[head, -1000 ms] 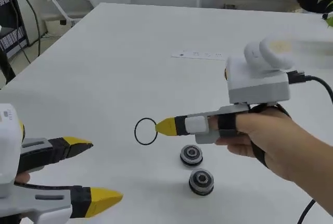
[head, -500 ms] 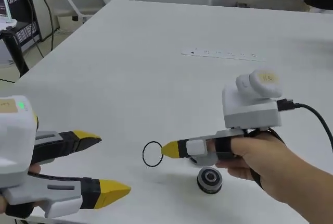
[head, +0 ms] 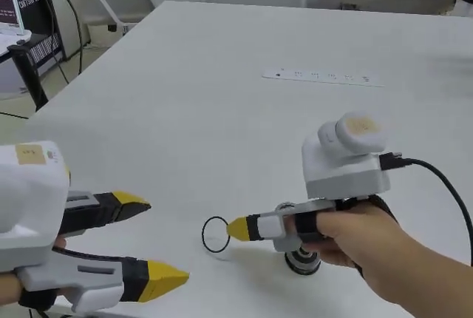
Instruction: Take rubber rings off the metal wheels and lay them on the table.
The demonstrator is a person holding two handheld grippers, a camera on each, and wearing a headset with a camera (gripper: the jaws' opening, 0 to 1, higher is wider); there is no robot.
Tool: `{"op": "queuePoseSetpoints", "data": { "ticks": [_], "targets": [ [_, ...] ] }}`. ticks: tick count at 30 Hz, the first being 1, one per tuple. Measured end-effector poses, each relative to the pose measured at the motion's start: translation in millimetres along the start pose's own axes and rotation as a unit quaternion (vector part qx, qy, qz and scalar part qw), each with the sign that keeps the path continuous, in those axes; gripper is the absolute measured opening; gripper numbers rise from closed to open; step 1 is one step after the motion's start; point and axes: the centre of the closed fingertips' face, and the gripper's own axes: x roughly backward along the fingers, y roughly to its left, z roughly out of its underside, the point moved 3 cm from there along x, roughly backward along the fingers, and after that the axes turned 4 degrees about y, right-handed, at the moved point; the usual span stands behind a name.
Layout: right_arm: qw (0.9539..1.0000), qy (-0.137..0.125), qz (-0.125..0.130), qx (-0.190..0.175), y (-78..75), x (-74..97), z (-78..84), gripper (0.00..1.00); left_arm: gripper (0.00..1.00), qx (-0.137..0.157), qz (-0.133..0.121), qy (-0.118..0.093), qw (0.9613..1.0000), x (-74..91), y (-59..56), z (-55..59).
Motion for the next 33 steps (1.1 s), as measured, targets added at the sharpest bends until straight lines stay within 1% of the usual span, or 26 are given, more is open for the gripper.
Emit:
{"op": "queuePoseSetpoints", "data": {
  "ticks": [4, 6, 10, 14, 18, 22, 24, 30, 32, 33],
  "targets": [
    [1.0, 0.004, 0.006, 0.005, -2.0, -1.9, 2.7, 0.0, 0.64, 0.0, 0.0, 0.002, 1.0, -0.1, -0.2, 0.5],
    [0.9998, 0.011, 0.01, 0.009, -2.7, -2.9, 6.0, 0.0, 0.64, 0.002, 0.0, 0.001, 1.0, 0.2, -0.1, 0.4],
    [0.9995, 0.017, 0.019, 0.019, -5.0, -3.5, 8.7, 0.0, 0.64, 0.005, -0.002, -0.002, 1.0, 0.7, 0.6, -0.1],
    [0.9992, 0.02, 0.024, 0.026, -6.0, -4.1, 10.5, 0.0, 0.64, 0.002, -0.001, 0.002, 1.0, 0.3, -0.2, 0.6],
    [0.999, 0.023, 0.025, 0.029, -5.8, -4.4, 11.8, 0.04, 0.63, 0.002, 0.0, 0.003, 1.0, 0.2, -0.6, 0.9],
    [0.9983, 0.027, 0.032, 0.04, -6.8, -3.9, 12.6, 0.08, 0.63, 0.001, 0.001, 0.004, 1.0, 0.2, -0.9, 1.1],
    [0.9974, 0.034, 0.033, 0.054, -7.7, -2.8, 14.1, 0.1, 0.63, 0.001, 0.003, 0.003, 1.0, 0.0, -1.4, 0.9],
    [0.9966, 0.036, 0.042, 0.061, -13.4, 3.8, 15.1, 0.13, 0.63, -0.001, 0.005, 0.006, 1.0, -0.5, -1.8, 1.8],
    [0.9957, 0.039, 0.046, 0.07, -13.2, 7.1, 14.3, 0.16, 0.63, -0.002, 0.005, 0.008, 1.0, -0.6, -1.7, 2.1],
    [0.9944, 0.04, 0.05, 0.084, -12.4, 9.4, 13.2, 0.17, 0.63, -0.002, 0.005, 0.009, 1.0, -0.7, -1.6, 2.4]
  ]
}}
